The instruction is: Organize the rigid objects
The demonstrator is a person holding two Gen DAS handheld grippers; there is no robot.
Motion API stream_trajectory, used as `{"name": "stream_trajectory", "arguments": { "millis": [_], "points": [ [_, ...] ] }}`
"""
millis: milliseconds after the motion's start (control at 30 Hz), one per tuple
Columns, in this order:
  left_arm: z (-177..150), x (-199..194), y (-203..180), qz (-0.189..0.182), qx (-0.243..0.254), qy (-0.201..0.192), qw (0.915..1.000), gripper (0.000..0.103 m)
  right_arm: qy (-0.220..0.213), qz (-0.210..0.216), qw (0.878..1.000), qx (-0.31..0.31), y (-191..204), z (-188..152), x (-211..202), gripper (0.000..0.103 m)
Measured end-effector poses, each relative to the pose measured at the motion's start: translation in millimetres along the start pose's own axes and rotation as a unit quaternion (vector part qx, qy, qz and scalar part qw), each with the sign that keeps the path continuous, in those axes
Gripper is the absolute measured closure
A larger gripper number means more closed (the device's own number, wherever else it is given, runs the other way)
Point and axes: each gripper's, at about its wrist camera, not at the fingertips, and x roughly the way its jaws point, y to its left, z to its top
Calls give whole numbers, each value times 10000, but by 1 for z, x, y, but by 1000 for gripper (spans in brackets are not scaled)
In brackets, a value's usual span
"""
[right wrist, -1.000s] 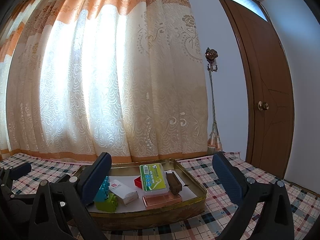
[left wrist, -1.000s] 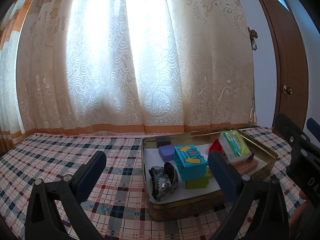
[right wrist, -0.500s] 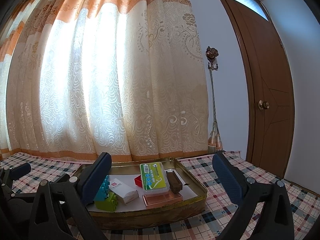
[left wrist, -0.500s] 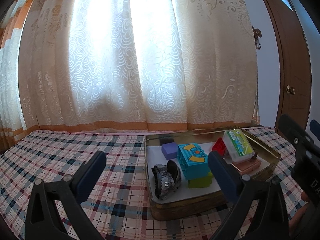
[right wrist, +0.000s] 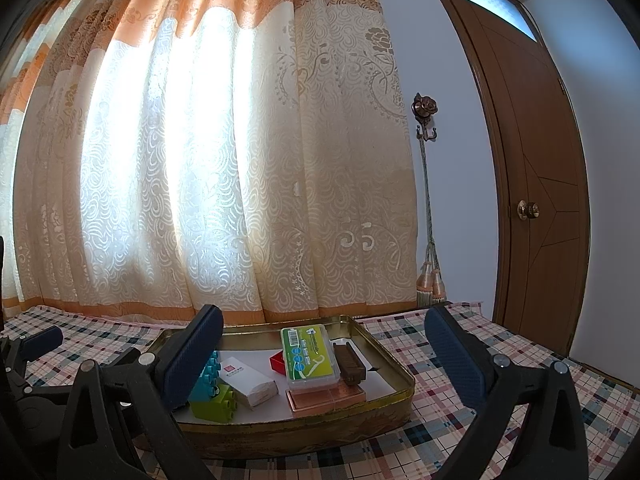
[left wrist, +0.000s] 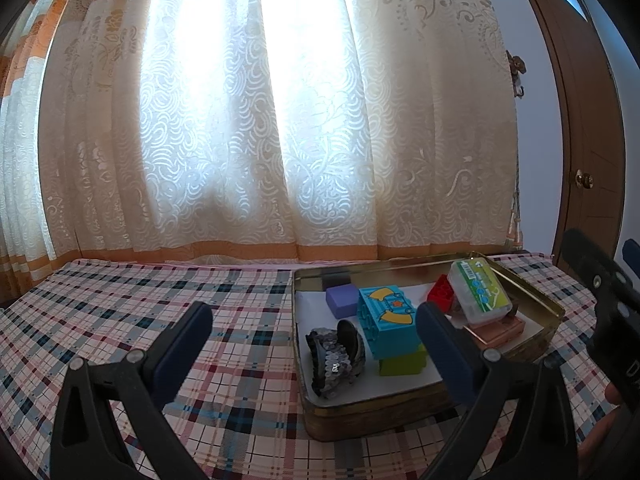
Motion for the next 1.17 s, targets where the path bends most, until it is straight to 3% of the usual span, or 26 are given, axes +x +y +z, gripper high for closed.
{"name": "stream_trajectory", "arguments": {
  "millis": [1167],
  "points": [
    [-1, 5, 7, 180, -151, 138, 9996, 0, 42, -24, 10000, 10, 1, 0, -1, 1]
  ]
}}
